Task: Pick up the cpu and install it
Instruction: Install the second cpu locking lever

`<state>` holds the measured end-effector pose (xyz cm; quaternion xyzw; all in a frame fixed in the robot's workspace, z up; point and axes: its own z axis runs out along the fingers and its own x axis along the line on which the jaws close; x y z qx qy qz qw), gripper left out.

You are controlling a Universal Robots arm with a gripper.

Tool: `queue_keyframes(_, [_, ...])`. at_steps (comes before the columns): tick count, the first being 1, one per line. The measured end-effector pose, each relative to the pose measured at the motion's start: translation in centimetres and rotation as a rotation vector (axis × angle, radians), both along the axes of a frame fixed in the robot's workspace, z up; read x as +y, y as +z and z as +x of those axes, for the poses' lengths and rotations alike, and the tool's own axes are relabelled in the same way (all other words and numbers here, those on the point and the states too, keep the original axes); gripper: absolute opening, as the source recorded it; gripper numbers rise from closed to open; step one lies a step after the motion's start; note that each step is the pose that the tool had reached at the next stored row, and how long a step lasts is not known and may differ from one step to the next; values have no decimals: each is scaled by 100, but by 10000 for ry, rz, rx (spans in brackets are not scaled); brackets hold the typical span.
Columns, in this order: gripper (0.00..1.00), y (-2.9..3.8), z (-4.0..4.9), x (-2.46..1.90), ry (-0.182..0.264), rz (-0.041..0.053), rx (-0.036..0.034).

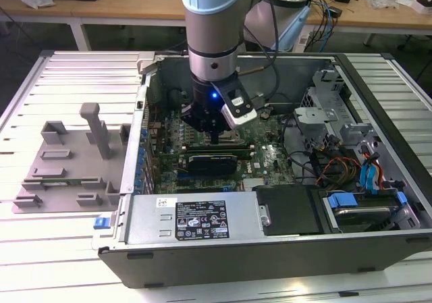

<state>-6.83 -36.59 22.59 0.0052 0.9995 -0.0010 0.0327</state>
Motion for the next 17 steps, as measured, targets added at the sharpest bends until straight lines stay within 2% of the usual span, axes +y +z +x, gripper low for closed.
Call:
queue_keyframes(2, [11,-11,0,0,218,-1,-1])
queue_keyframes(17, [11,-30,-39,0,218,8,-4])
